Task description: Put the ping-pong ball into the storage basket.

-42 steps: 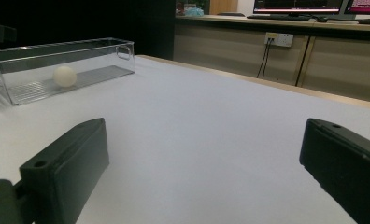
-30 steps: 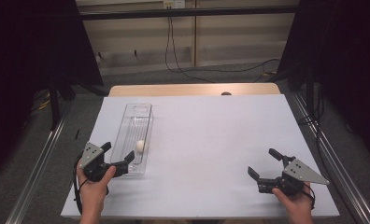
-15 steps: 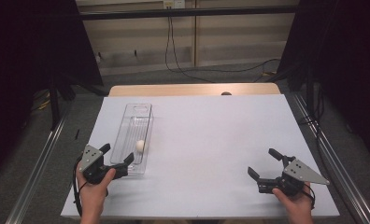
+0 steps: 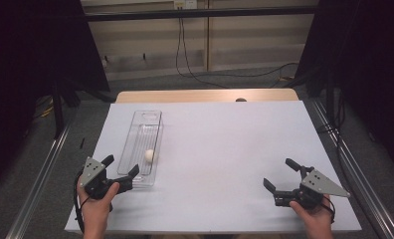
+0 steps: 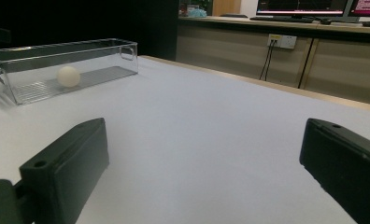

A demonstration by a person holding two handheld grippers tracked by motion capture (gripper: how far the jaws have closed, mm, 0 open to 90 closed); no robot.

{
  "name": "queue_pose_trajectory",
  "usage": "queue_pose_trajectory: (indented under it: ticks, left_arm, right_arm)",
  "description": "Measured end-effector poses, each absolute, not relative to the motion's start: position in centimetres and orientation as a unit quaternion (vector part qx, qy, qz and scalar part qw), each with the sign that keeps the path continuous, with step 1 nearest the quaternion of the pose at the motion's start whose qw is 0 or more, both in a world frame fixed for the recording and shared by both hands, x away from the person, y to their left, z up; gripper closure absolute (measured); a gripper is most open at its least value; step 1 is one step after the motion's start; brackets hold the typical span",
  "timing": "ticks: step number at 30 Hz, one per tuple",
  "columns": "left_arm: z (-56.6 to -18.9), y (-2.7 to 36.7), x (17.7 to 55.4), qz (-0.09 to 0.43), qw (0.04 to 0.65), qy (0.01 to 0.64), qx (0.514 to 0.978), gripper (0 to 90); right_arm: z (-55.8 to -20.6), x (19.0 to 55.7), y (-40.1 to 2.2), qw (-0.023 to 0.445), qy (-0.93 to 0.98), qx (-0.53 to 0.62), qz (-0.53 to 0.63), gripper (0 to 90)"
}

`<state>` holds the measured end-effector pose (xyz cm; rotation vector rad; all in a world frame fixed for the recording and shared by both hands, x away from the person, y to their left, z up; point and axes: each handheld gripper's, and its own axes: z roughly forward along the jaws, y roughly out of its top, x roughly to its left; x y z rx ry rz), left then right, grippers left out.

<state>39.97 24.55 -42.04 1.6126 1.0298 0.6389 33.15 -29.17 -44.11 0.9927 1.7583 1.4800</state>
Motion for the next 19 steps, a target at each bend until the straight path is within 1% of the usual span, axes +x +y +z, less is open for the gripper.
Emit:
queue_pose_trajectory:
  ticks: [14, 16, 19]
  left_arm:
    - [-42.02, 24.75, 39.70, 0.267, 0.546, 0.438, 0.663, 2.6]
    - [-41.98, 24.78, 39.63, 0.269, 0.538, 0.433, 0.672, 2.6]
    - [-41.96, 24.69, 39.60, 0.269, 0.542, 0.432, 0.668, 2.6]
  right_arm:
    - [-44.18, 33.28, -29.14, 0.316, 0.668, 0.374, 0.561, 0.8]
    - [-44.13, 33.22, -29.15, 0.315, 0.669, 0.370, 0.562, 0.8]
    - [-44.15, 33.23, -29.12, 0.313, 0.669, 0.371, 0.562, 0.8]
